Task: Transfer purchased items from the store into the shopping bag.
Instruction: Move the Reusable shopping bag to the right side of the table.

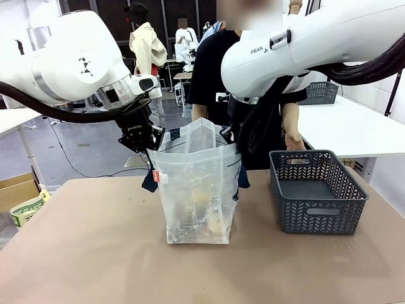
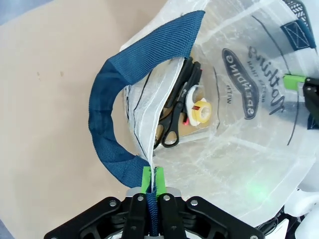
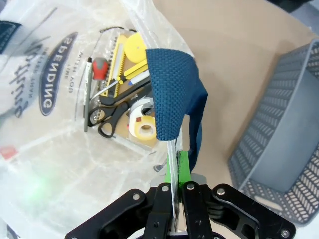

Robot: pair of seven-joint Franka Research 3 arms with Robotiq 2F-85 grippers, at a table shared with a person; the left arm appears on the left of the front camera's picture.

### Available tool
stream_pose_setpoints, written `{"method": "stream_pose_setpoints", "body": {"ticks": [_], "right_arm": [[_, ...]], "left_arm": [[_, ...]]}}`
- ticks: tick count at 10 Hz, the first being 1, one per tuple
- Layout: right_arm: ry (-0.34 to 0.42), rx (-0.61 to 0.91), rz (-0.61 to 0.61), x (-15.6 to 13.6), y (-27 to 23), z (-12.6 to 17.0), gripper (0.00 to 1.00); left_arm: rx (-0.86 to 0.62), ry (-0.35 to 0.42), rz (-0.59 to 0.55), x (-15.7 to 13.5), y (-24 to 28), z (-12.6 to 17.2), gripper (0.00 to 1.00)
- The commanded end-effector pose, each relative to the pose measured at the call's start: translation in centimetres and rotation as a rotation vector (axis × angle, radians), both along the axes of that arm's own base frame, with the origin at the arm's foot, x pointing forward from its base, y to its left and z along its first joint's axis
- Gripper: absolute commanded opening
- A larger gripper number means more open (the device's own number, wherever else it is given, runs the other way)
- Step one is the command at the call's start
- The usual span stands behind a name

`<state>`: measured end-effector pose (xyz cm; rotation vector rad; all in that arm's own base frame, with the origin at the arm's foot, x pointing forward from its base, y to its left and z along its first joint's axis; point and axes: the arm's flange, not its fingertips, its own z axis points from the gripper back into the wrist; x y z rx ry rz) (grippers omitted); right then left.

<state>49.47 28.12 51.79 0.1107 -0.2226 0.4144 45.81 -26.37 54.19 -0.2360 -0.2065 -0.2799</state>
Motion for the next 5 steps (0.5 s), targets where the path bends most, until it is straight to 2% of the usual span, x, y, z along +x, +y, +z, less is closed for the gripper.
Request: {"method": "stream_pose_setpoints", "body": {"ticks": [1, 5], "right_arm": [[0.016, -0.023, -0.048, -0.1, 2.8, 0.1, 0.00], [0.041, -0.063, -0.145, -1.1, 6.6, -0.7, 0.00]], "left_arm": [[-0.052, -0.008, 0.009, -0.2, -1.6, 0.0, 0.00], [-0.104, 0.007, 0.016, -0.2, -4.2, -1.0, 0.00]]}}
